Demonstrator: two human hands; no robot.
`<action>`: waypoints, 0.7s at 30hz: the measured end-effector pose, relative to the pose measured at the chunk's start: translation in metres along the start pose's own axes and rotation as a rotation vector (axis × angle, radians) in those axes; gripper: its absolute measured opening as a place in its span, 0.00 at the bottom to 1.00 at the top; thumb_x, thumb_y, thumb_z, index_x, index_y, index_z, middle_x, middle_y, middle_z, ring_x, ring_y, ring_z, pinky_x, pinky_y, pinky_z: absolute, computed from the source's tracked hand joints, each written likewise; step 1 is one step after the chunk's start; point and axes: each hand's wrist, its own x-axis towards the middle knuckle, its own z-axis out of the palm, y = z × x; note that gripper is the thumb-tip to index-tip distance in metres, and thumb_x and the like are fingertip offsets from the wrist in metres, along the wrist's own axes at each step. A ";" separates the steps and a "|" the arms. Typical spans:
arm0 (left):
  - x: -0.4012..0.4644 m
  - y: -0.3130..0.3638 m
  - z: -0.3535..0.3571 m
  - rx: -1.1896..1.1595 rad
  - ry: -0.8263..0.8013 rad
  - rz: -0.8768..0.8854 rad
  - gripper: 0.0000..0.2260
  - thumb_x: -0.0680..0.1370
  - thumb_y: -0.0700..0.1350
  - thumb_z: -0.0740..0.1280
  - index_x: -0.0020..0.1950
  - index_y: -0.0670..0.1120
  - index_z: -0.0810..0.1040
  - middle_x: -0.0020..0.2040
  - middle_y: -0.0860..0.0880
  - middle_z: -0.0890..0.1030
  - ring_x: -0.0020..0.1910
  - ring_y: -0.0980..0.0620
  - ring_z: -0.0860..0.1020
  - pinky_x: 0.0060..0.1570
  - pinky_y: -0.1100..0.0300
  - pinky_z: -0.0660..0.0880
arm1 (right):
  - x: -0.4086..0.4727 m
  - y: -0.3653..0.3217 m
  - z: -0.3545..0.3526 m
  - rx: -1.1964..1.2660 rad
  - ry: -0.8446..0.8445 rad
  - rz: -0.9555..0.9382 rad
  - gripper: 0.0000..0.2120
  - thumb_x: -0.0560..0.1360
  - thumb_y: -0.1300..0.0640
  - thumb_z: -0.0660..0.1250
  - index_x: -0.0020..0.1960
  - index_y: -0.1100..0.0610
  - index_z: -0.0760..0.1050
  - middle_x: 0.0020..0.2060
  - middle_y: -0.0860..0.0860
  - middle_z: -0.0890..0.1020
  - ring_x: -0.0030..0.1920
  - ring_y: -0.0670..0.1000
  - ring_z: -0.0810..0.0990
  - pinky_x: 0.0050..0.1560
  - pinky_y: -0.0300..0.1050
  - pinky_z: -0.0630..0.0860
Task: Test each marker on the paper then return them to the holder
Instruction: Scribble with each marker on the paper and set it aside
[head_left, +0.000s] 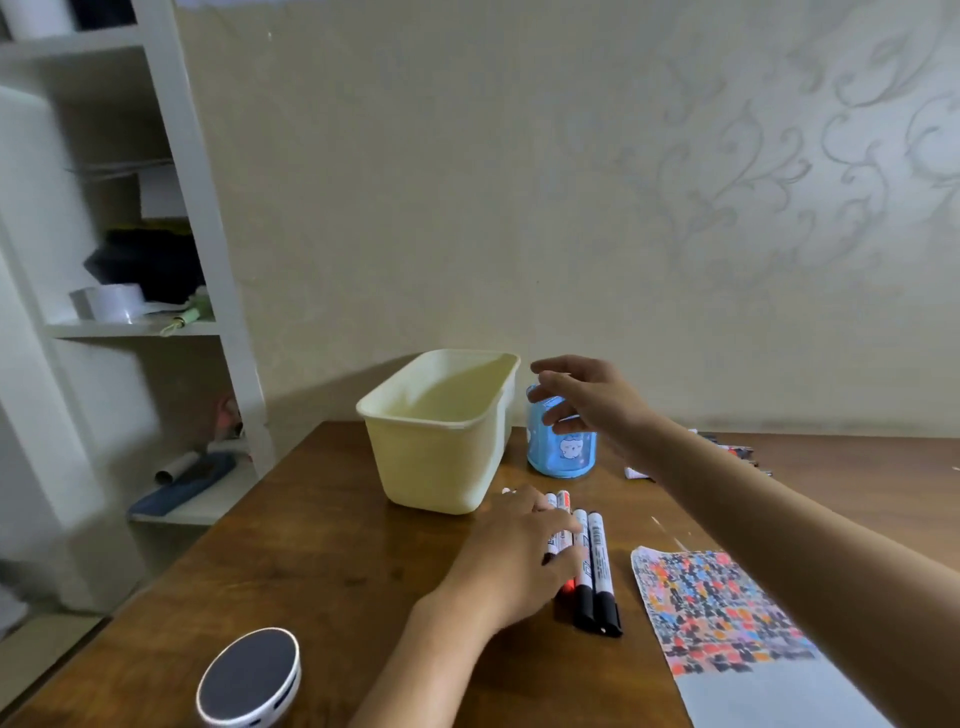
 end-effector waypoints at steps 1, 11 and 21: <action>0.000 0.001 0.001 0.031 0.016 0.022 0.18 0.78 0.61 0.60 0.65 0.59 0.77 0.63 0.54 0.71 0.66 0.54 0.68 0.70 0.54 0.64 | -0.005 0.005 -0.010 -0.027 0.014 -0.006 0.10 0.82 0.59 0.63 0.62 0.57 0.78 0.45 0.52 0.85 0.32 0.47 0.81 0.36 0.37 0.81; -0.015 0.048 0.003 0.124 -0.143 0.151 0.25 0.77 0.67 0.60 0.73 0.62 0.66 0.67 0.61 0.64 0.71 0.60 0.59 0.71 0.57 0.61 | -0.081 0.099 -0.147 -0.498 0.177 0.050 0.11 0.79 0.62 0.68 0.58 0.52 0.81 0.44 0.48 0.86 0.34 0.48 0.83 0.38 0.46 0.81; -0.020 0.069 0.010 0.261 -0.385 0.147 0.43 0.68 0.80 0.55 0.78 0.63 0.54 0.76 0.65 0.55 0.76 0.62 0.48 0.75 0.55 0.48 | -0.098 0.145 -0.181 -0.963 0.201 0.056 0.20 0.78 0.54 0.67 0.69 0.46 0.74 0.63 0.49 0.79 0.59 0.53 0.77 0.57 0.49 0.75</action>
